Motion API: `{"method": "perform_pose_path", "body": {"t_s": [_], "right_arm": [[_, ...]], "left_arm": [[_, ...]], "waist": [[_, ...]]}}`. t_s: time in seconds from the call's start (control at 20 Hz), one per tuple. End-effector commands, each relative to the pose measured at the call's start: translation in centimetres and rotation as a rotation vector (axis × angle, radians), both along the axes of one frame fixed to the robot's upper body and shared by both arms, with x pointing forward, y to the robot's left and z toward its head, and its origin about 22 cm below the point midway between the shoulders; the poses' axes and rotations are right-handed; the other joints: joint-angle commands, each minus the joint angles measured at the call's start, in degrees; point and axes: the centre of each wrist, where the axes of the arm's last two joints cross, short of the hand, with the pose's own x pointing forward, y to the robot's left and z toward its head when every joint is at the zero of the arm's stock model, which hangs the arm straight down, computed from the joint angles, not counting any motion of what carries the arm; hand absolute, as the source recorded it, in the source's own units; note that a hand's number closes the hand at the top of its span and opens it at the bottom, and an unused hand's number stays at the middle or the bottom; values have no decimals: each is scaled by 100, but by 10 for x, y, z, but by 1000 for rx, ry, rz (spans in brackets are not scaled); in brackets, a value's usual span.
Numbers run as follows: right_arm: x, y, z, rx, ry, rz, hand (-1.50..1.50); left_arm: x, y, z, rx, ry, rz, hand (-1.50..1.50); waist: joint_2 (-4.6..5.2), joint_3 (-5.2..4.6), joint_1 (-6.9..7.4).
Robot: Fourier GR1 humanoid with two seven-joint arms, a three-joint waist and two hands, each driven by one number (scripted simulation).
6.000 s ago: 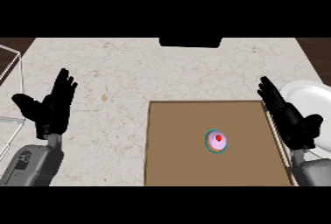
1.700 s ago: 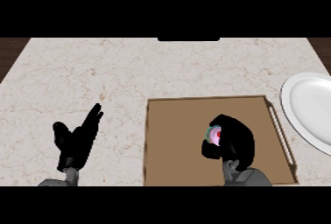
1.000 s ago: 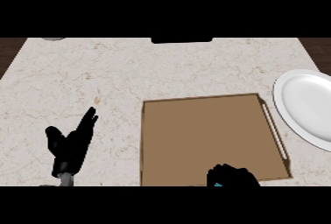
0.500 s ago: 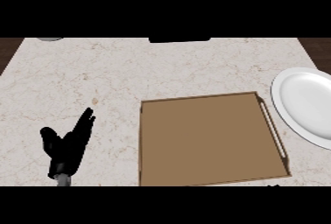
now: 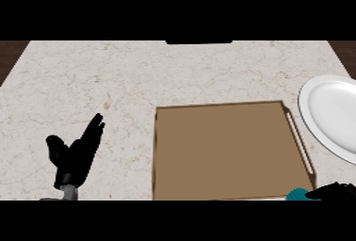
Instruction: Pick the cupcake from the tray and place it in the plate
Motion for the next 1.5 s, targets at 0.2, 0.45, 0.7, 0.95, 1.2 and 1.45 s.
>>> {"method": "perform_pose_path", "body": {"t_s": [0.2, 0.45, 0.7, 0.95, 1.2, 1.45], "right_arm": [[43, -90, -18, 98, -81, -187, 150], [99, -153, -11, 131, -155, -250, 150], [129, -209, -23, 128, -141, -229, 150], [157, -251, -22, 137, -144, -234, 150], [163, -263, -47, 90, 119, -324, 150], [172, -261, -62, 2, 285, -222, -150]], "left_arm": [[-10, -19, -14, -10, 71, -19, 0], [8, -6, -4, -8, 65, -42, 0], [6, -14, -10, -1, 53, -59, 0], [7, -14, -6, -8, 45, -58, 0], [13, -27, -6, -9, 46, -108, 0], [23, -36, 3, -5, 28, -108, 0]], "waist": [[24, -24, 82], [63, -35, 222], [67, -43, 244], [100, -36, 350], [156, -40, 457], [200, -16, 563]]}}
